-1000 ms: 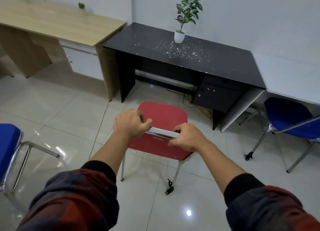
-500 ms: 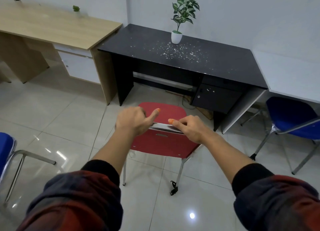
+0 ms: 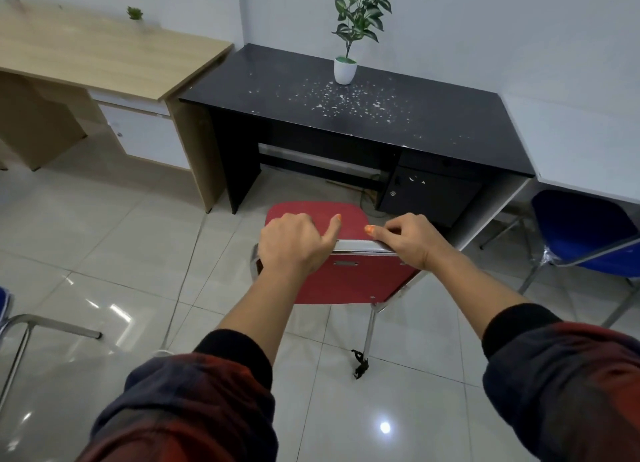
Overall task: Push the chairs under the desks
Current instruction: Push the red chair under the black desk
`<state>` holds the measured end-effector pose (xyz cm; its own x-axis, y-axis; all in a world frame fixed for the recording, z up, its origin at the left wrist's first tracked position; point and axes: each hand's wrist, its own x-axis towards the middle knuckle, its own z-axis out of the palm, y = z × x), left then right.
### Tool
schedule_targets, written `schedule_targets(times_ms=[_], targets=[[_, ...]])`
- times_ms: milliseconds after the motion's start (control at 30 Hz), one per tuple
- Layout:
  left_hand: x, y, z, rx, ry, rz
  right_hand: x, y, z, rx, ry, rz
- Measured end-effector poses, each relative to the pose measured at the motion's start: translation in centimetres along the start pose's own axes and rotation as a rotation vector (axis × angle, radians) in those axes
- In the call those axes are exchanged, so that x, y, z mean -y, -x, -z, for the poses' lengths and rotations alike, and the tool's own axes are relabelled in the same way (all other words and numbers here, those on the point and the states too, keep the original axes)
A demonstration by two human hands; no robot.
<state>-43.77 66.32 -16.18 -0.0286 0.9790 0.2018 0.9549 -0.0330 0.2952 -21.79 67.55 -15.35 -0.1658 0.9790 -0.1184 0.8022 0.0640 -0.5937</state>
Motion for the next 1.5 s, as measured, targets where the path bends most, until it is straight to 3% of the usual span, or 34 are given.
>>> schedule_targets(times_ms=[667, 1000, 1233, 1367, 1500], targets=[[-6.4, -8.4, -1.4, 0.064, -0.044, 0.055, -4.6, -9.6, 6.6, -0.021, 0.055, -0.035], [-1.7, -14.1, -1.0, 0.153, -0.098, 0.041, -1.1, -13.1, 5.5, 0.068, 0.056, -0.062], [-0.2, -13.6, -1.3, 0.2, -0.06, 0.028, -0.3, -12.0, 4.4, 0.024, 0.113, -0.097], [3.3, -11.1, -1.4, 0.176, -0.109, 0.061, 1.2, -9.4, 0.3, 0.093, 0.055, -0.05], [4.0, -9.4, -1.5, 0.156, -0.136, 0.131, 1.5, -8.7, -1.5, -0.056, -0.028, 0.012]])
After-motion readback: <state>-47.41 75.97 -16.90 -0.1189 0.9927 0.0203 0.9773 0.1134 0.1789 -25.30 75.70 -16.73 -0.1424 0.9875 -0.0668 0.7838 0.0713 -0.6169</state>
